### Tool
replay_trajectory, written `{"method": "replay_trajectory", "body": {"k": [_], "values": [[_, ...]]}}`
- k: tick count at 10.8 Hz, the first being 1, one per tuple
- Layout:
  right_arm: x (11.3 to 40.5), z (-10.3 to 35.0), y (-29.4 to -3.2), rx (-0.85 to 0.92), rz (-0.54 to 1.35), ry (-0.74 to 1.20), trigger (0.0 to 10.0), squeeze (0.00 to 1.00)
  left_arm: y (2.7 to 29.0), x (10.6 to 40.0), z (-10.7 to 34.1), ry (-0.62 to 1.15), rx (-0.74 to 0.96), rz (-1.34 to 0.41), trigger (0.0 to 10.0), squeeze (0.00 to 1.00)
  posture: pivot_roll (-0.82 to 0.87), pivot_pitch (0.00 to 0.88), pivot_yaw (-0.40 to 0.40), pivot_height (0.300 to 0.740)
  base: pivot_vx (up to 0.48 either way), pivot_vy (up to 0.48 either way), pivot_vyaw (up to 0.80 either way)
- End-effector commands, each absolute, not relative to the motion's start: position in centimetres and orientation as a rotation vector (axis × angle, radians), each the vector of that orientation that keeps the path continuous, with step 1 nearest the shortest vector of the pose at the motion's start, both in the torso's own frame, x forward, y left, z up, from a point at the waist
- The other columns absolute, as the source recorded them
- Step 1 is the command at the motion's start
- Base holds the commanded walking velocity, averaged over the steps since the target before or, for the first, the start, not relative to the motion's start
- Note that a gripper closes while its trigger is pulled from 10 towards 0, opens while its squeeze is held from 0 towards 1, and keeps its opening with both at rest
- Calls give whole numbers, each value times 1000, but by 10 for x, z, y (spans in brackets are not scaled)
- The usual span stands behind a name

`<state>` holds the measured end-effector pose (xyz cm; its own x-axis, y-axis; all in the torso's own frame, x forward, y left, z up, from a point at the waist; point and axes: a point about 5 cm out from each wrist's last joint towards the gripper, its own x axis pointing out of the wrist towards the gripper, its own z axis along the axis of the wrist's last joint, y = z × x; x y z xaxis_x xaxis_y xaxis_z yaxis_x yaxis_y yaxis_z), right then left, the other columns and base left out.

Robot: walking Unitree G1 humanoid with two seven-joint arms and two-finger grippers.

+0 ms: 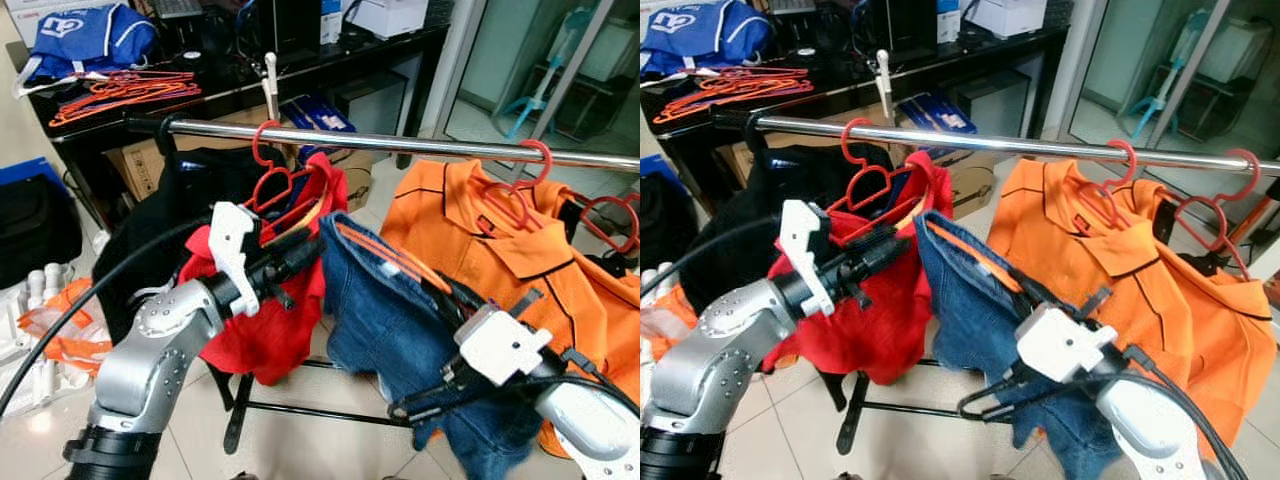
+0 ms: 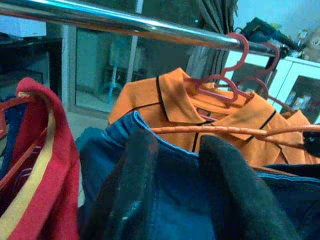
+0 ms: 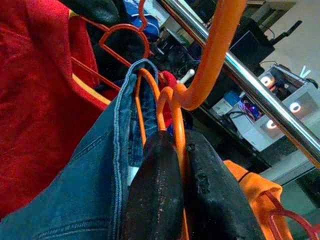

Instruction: Hang hanger

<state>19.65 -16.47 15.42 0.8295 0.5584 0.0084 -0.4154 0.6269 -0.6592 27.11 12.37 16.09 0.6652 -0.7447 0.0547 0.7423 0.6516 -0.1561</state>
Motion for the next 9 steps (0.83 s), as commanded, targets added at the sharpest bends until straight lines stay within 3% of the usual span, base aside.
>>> {"method": "replay_trajectory", "body": {"k": [1,5,7,9], "values": [[196,166,-162,-714,543,-277,0,0,123,273,160,24,-197,-848,10000,1000,-82,0,17,740,0,0,0],[196,169,-161,-773,543,-304,0,0,103,274,159,82,-328,-842,10000,1000,-84,0,18,740,0,0,0],[197,170,-160,-792,538,-322,0,0,100,283,152,146,-244,-725,10000,1000,-83,0,18,740,0,0,0],[198,172,-157,-817,558,-345,0,0,99,287,146,182,-298,-679,10000,1000,-83,0,14,740,0,0,0]]}}
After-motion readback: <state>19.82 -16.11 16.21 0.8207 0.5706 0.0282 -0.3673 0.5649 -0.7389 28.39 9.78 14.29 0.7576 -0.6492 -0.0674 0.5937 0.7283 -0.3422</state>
